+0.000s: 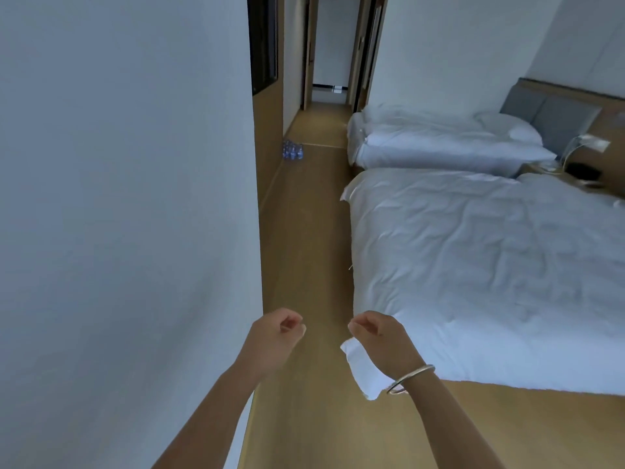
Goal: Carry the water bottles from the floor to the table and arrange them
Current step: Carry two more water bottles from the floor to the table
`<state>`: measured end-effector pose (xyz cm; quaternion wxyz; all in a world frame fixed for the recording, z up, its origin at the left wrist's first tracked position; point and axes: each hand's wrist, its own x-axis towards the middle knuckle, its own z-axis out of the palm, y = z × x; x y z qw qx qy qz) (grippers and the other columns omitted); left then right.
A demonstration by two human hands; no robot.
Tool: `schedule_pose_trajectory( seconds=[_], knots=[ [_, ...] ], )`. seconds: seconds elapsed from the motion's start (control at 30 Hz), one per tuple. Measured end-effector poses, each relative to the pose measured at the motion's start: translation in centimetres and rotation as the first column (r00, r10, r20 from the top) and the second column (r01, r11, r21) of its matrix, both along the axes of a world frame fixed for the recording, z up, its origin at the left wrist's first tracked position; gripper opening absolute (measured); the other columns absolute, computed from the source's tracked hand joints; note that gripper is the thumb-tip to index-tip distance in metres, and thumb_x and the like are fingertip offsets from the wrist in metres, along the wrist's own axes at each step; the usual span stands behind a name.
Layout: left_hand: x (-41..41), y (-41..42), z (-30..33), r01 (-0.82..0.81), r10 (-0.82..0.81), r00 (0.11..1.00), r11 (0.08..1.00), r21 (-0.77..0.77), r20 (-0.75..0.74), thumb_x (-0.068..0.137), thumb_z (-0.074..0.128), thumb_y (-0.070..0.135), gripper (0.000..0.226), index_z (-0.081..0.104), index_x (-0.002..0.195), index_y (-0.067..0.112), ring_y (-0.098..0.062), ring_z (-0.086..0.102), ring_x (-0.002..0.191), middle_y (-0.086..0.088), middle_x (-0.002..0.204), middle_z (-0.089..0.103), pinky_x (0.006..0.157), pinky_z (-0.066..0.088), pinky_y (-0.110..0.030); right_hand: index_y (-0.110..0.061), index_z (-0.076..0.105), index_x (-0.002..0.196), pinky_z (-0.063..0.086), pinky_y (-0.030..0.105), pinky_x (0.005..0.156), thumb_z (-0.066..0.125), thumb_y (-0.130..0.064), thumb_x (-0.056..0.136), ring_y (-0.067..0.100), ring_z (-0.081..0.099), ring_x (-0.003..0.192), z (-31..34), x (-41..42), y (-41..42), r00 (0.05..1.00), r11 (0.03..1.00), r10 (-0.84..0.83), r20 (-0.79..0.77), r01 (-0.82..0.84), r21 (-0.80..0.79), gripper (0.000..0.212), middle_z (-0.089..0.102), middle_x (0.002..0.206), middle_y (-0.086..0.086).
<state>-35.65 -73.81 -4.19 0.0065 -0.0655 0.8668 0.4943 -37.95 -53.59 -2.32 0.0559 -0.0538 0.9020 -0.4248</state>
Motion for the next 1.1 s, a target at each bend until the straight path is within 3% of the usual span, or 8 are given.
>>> schedule_pose_trajectory(
  seconds=[0.1, 0.2, 0.37, 0.43, 0.53, 0.73, 0.93, 1.1],
  knots=[
    [-5.1, -1.0, 0.0, 0.041, -0.041, 0.999, 0.999, 0.002, -0.004, 0.088, 0.057, 0.027, 0.013, 0.063, 0.100, 0.026, -0.003, 0.059, 0.081, 0.016, 0.091, 0.061, 0.068, 0.042, -0.011, -0.014, 0.065, 0.096, 0.037, 0.003, 0.066, 0.055, -0.027, 0.090, 0.006, 0.055, 0.081, 0.4, -4.7, -1.7, 0.999, 0.998, 0.009, -0.046, -0.005, 0.070, 0.017, 0.065, 0.091, -0.002],
    [-8.8, -1.8, -0.4, 0.053, -0.053, 0.998, 0.999, -0.010, 0.030, 0.090, 0.056, 0.026, 0.016, 0.062, 0.103, 0.021, -0.007, 0.058, 0.079, 0.010, 0.091, 0.061, 0.071, 0.044, -0.014, -0.011, 0.064, 0.099, 0.041, 0.013, 0.074, 0.054, -0.026, 0.090, 0.009, 0.055, 0.084, 0.1, -8.4, -3.3, 0.999, 0.994, 0.023, -0.025, -0.020, 0.105, 0.020, 0.065, 0.095, 0.001],
    [-11.8, -4.2, -1.8, 0.097, -0.091, 0.992, 0.993, -0.064, 0.088, 0.089, 0.057, 0.030, 0.012, 0.062, 0.100, 0.026, 0.002, 0.058, 0.083, 0.015, 0.092, 0.061, 0.065, 0.039, -0.004, -0.012, 0.064, 0.098, 0.045, 0.022, 0.082, 0.055, -0.028, 0.089, 0.011, 0.056, 0.087, -1.4, -13.0, -4.9, 0.998, 0.994, 0.045, 0.035, -0.049, 0.103, 0.020, 0.063, 0.093, -0.001],
    [-13.2, -5.5, -2.1, 0.066, -0.058, 0.993, 0.995, -0.077, 0.100, 0.089, 0.057, 0.031, 0.005, 0.058, 0.089, 0.035, 0.003, 0.058, 0.081, 0.015, 0.090, 0.062, 0.060, 0.040, -0.001, -0.013, 0.064, 0.098, 0.044, 0.022, 0.082, 0.056, -0.029, 0.089, 0.011, 0.056, 0.087, -2.1, -15.3, -5.5, 0.996, 0.993, 0.058, 0.067, -0.064, 0.095, 0.019, 0.062, 0.092, -0.003],
    [-15.4, -6.5, -2.3, -0.037, 0.045, 0.995, 0.996, -0.087, 0.095, 0.089, 0.057, 0.030, 0.017, 0.053, 0.077, 0.042, 0.004, 0.058, 0.076, 0.018, 0.085, 0.061, 0.057, 0.040, -0.002, -0.016, 0.065, 0.098, 0.043, 0.019, 0.080, 0.057, -0.029, 0.089, 0.010, 0.057, 0.087, -3.2, -19.2, -6.4, 0.989, 0.993, 0.099, 0.112, -0.106, 0.058, 0.018, 0.061, 0.089, -0.006],
    [-24.7, -5.5, -3.0, 0.017, -0.003, 0.990, 0.995, -0.102, 0.144, 0.091, 0.055, 0.031, 0.005, 0.058, 0.094, 0.032, 0.002, 0.057, 0.077, 0.019, 0.089, 0.059, 0.056, 0.042, -0.002, -0.020, 0.065, 0.093, 0.040, 0.012, 0.071, 0.059, -0.029, 0.087, 0.006, 0.057, 0.082, -4.7, -28.6, -6.6, 0.983, 0.990, 0.136, 0.125, -0.138, 0.008, 0.013, 0.059, 0.081, -0.013],
    [-37.6, -2.6, -1.0, 0.053, -0.040, 0.991, 0.993, -0.105, 0.124, 0.092, 0.053, 0.033, 0.024, 0.059, 0.113, 0.024, 0.005, 0.054, 0.092, 0.015, 0.101, 0.060, 0.076, 0.041, -0.007, -0.013, 0.066, 0.097, 0.045, 0.022, 0.082, 0.057, -0.031, 0.089, 0.014, 0.060, 0.088, -3.0, -40.9, -3.5, 0.986, 0.983, 0.151, 0.072, -0.157, 0.099, 0.022, 0.068, 0.095, 0.001],
    [-47.3, -0.4, 0.3, 0.054, -0.043, 0.994, 0.992, -0.113, 0.099, 0.093, 0.053, 0.029, 0.027, 0.059, 0.117, 0.018, -0.004, 0.056, 0.101, 0.008, 0.109, 0.062, 0.087, 0.042, -0.017, -0.014, 0.064, 0.103, 0.046, 0.022, 0.086, 0.056, -0.033, 0.090, 0.013, 0.060, 0.093, -2.1, -50.7, -1.0, 0.988, 0.984, 0.145, 0.059, -0.150, 0.094, 0.024, 0.066, 0.103, 0.001]
  ],
)
